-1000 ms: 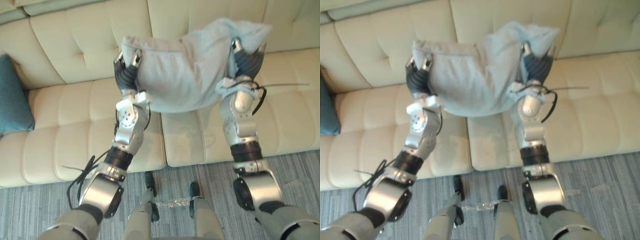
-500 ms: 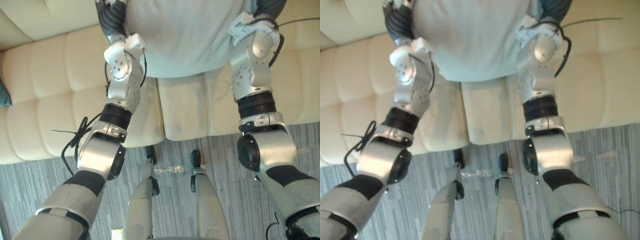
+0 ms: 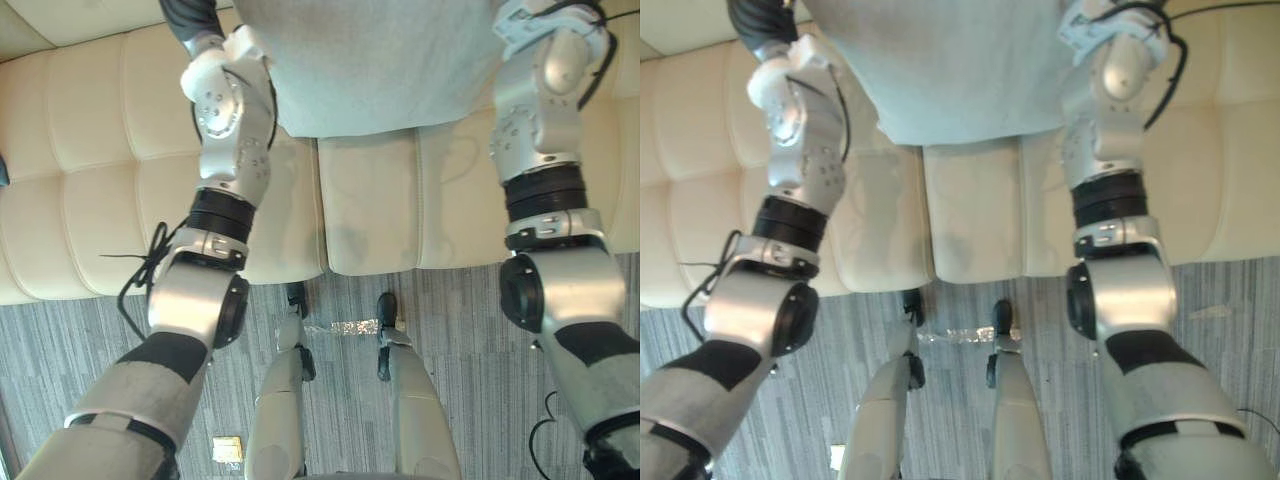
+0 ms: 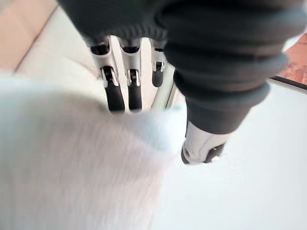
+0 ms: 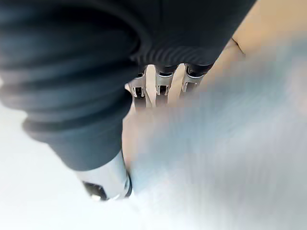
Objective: Pick up cushions and gather them together orderly.
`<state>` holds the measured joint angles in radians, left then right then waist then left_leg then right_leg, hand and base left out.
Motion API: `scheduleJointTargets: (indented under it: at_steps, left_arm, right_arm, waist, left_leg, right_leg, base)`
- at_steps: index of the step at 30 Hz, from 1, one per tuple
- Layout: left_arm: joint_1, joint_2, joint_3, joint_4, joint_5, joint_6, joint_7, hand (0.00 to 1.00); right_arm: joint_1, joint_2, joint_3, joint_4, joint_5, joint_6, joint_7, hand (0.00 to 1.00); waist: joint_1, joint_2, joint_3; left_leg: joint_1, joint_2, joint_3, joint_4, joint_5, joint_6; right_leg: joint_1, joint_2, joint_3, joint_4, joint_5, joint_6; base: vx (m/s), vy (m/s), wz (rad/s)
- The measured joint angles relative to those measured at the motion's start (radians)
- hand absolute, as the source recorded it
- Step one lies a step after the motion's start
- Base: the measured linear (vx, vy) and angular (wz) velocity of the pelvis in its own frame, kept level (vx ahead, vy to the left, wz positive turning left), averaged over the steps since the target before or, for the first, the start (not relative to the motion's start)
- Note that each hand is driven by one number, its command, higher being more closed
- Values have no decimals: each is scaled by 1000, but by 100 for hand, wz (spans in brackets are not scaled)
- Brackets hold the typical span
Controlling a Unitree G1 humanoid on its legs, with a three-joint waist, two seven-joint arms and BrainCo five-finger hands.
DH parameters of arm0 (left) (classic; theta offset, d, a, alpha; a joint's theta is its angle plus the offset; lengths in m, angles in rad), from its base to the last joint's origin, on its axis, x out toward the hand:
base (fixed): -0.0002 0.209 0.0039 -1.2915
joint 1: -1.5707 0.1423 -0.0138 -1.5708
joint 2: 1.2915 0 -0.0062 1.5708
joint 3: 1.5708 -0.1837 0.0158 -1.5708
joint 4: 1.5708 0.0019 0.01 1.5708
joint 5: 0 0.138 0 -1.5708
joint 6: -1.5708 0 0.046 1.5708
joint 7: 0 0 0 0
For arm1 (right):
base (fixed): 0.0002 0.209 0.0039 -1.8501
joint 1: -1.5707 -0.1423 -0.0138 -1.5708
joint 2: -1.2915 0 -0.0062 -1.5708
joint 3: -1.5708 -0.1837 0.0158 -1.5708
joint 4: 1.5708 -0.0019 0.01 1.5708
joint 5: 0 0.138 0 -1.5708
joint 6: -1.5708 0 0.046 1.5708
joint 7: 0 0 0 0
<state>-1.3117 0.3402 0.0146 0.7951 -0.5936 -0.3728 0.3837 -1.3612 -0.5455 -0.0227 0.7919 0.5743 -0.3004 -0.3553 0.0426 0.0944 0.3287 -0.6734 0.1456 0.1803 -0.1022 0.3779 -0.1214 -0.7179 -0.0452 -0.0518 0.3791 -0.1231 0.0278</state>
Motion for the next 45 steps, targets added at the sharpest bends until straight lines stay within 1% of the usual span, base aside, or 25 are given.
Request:
scheduleJointTargets:
  at_steps: [1,2,5,8,13,14,15,16,18,19,21,22,23,24,25,26,27,28,30,31,34,37,39,42,45]
  left_arm:
    - [-2,15,1,8,0,6,-6,0]
    - [-2,53,1,22,1,18,-24,0]
    - [-9,94,7,49,2,37,-61,0]
    - [-13,99,4,84,2,57,-88,0]
    - [33,99,8,46,0,57,-104,0]
    - [120,98,8,-36,0,53,-104,0]
    - [203,95,3,-96,2,49,-105,0]
    - [237,93,3,-118,3,48,-105,0]
    - [466,42,-6,-246,8,32,-103,0]
    - [514,26,-9,-266,17,31,-103,0]
    - [746,-51,-52,-344,53,31,-107,0]
    - [830,-79,-71,-368,72,31,-113,0]
    - [875,-93,-83,-378,86,32,-117,0]
    - [1004,-136,-110,-392,124,36,-152,0]
    - [1042,-148,-118,-392,132,37,-160,0]
    - [1126,-172,-130,-389,153,49,-191,0]
    - [1152,-176,-135,-388,161,57,-198,0]
    - [1223,-187,-144,-365,181,69,-234,0]
    - [1298,-212,-135,-274,220,86,-272,0]
    - [1328,-231,-118,-208,239,105,-290,0]
    - [1381,-273,-73,-55,299,132,-305,0]
    - [1398,-292,-25,38,362,151,-305,0]
    - [1402,-307,27,103,423,170,-303,0]
    - [1398,-317,76,153,479,186,-302,0]
    - [1387,-317,86,182,528,193,-304,0]
  right_arm:
    - [0,-18,2,13,12,2,6,0]
    - [0,-57,5,35,22,12,17,0]
    - [-1,-122,27,60,58,33,37,0]
    - [-2,-127,57,91,104,40,49,0]
    - [15,-124,79,80,144,47,64,0]
    - [76,-122,79,10,142,47,70,0]
    - [155,-125,74,-71,130,44,75,0]
    - [189,-124,67,-104,123,44,75,0]
    - [453,-107,-9,-297,48,42,78,0]
    - [512,-92,-35,-325,26,42,78,0]
    - [780,27,-141,-436,-52,41,75,0]
    - [867,78,-164,-476,-81,41,77,0]
    - [915,108,-173,-497,-101,41,77,0]
    - [1053,190,-181,-549,-149,39,84,0]
    - [1095,216,-181,-560,-161,37,90,0]
    - [1185,276,-181,-566,-196,37,107,0]
    - [1214,294,-181,-566,-207,38,112,0]
    - [1303,346,-180,-565,-230,38,128,0]
    - [1412,408,-176,-526,-266,42,158,0]
    - [1465,433,-172,-477,-293,49,174,0]
    - [1537,492,-172,-319,-328,70,210,0]
    - [1547,529,-184,-177,-340,88,231,0]
    - [1547,555,-215,-50,-340,114,241,0]
    - [1545,565,-260,45,-340,136,254,0]
    - [1530,569,-288,95,-360,154,259,0]
  waist:
    - [0,0,0]
    - [1,0,0]
    - [3,0,0]
    - [2,0,0]
    - [0,0,0]
    - [2,-1,0]
    - [-8,-6,0]
    - [-8,-8,-1]
    - [-10,-10,-2]
    - [-12,-11,-2]
    - [-15,-20,-4]
    - [-16,-26,-6]
    - [-17,-30,-8]
    - [-18,-42,-14]
    - [-20,-48,-17]
    - [-20,-59,-24]
    - [-19,-64,-27]
    - [-20,-78,-44]
    - [-20,-91,-67]
    - [-21,-98,-93]
    - [-22,-109,-158]
    - [-23,-115,-196]
    - [-23,-116,-228]
    - [-18,-113,-247]
    - [-18,-115,-258]
  left_leg:
    - [-2,0,0,0,2,2]
    - [-7,2,0,0,2,2]
    - [-18,3,0,0,3,4]
    - [-21,3,0,0,9,11]
    - [-17,4,2,0,3,15]
    - [1,8,11,-1,-54,56]
    - [10,-1,17,-1,-55,57]
    - [13,-2,20,-1,-55,57]
    - [42,-23,29,-1,-54,59]
    - [50,-26,28,-1,-54,59]
    - [103,-33,28,-1,-66,65]
    - [125,-34,29,-1,-78,63]
    - [136,-35,30,-1,-87,60]
    - [172,-37,34,-1,-115,56]
    - [184,-37,35,-1,-119,58]
    - [214,-39,44,-1,-130,57]
    - [226,-41,46,-1,-134,54]
    - [256,-42,53,-1,-142,53]
    - [313,-45,57,-1,-156,57]
    - [344,-48,57,-1,-162,56]
    - [421,-57,58,-1,-182,59]
    - [475,-63,59,-1,-202,57]
    - [519,-65,66,-1,-219,55]
    - [563,-65,88,-1,-231,54]
    - [587,-64,115,-1,-239,53]
  right_leg:
    - [0,0,-3,1,-1,-1]
    - [-3,1,-12,5,-2,-4]
    - [-19,1,-20,22,-5,-7]
    - [-22,1,-26,33,-5,-7]
    - [-23,0,-26,45,-6,-6]
    - [-23,4,-21,65,-17,-3]
    - [-23,-7,-13,83,-26,4]
    - [-23,-10,-8,87,-27,5]
    - [-2,-24,8,102,-44,18]
    - [6,-28,9,106,-48,18]
    - [63,-37,9,108,-68,19]
    - [83,-39,9,110,-77,17]
    - [94,-41,9,110,-82,16]
    - [127,-43,11,112,-93,16]
    - [137,-44,13,112,-95,16]
    - [167,-45,13,104,-102,15]
    - [178,-46,14,102,-104,14]
    - [208,-48,14,95,-112,14]
    - [275,-52,12,73,-118,19]
    - [314,-57,10,58,-122,24]
    - [417,-67,6,6,-125,30]
    - [485,-72,5,-37,-123,35]
    - [546,-74,8,-84,-116,42]
    - [600,-68,31,-140,-90,47]
    - [629,-57,63,-185,-61,50]
  base:
    - [80,-45,16]
    - [51,-30,9]
    - [54,-44,8]
    - [37,-42,4]
    - [22,-28,-2]
    - [32,-17,-6]
    - [40,-18,-7]
    - [50,-13,5]
    - [86,-32,8]
    - [77,-39,20]
    - [70,-60,15]
    - [54,-63,5]
    - [29,-72,-3]
    - [19,-60,-4]
    - [19,-81,-8]
    - [12,-43,-6]
    - [28,-57,-8]
    - [45,-37,-4]
    - [78,-36,-1]
    - [82,-21,4]
    - [111,-10,5]
    - [89,5,-1]
    - [59,6,-7]
    - [74,7,-24]
    - [45,3,-34]
